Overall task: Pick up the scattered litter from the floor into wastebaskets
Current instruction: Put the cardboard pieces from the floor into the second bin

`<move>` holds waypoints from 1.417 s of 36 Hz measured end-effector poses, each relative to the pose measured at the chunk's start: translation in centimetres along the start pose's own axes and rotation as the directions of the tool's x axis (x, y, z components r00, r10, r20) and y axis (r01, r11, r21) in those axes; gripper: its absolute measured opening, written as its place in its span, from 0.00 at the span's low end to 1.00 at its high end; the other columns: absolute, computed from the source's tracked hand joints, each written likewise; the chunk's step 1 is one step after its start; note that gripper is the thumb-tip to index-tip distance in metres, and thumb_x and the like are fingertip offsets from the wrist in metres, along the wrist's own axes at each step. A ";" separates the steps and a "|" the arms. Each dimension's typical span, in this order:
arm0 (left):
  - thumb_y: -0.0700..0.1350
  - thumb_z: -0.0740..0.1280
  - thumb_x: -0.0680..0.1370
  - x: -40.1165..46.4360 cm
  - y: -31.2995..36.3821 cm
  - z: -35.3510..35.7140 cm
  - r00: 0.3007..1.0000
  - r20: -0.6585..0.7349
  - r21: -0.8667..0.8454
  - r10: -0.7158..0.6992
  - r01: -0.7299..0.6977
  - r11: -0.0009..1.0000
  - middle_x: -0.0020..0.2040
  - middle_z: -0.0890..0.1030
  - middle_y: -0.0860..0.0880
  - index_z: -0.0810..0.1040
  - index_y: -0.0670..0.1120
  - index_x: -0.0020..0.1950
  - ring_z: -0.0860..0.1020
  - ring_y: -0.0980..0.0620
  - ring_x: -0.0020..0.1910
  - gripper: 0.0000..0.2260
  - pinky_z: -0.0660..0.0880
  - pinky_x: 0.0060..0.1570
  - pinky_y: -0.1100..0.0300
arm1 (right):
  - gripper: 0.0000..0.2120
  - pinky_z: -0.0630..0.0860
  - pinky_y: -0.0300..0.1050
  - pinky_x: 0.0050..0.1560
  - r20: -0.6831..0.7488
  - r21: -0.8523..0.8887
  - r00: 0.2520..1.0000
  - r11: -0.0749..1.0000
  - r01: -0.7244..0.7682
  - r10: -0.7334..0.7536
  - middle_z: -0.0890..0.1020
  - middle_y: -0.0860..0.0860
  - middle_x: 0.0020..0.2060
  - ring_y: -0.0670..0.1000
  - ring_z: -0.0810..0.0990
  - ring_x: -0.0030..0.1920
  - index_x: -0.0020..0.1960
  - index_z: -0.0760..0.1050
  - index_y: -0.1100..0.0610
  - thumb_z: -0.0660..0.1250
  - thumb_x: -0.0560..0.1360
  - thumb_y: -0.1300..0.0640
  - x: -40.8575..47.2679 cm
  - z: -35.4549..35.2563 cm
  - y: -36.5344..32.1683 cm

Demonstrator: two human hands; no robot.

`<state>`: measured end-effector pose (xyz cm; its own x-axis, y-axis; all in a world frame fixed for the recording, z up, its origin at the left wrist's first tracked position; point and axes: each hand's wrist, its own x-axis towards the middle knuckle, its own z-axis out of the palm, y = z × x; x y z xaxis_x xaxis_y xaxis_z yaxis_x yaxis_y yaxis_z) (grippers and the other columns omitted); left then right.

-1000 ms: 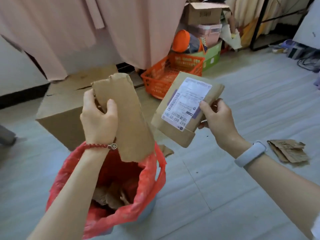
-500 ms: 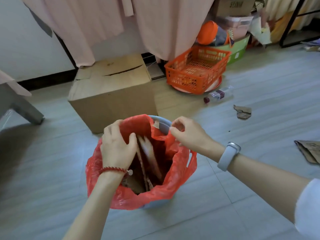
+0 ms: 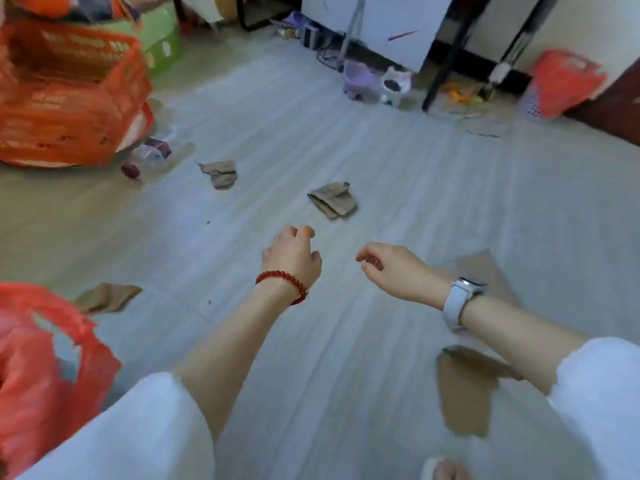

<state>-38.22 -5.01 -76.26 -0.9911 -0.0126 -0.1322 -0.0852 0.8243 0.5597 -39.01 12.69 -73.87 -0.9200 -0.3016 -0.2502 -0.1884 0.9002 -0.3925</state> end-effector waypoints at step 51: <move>0.47 0.69 0.74 11.6 16.2 23.8 0.961 0.246 -0.107 0.126 -0.102 0.989 0.65 0.67 0.43 0.77 0.40 0.57 0.63 0.43 0.67 0.16 0.62 0.66 0.52 | 0.11 0.70 0.43 0.49 -0.131 0.016 0.972 0.980 -0.197 0.197 0.77 0.47 0.54 0.49 0.74 0.57 0.57 0.75 0.53 0.58 0.79 0.54 -11.0 1.8 37.0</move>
<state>-48.63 21.67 -88.21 -0.9383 0.2309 -0.2575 0.0062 0.7557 0.6548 -35.22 48.73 -87.24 -0.9759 -0.0747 -0.2050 0.0017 0.9370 -0.3494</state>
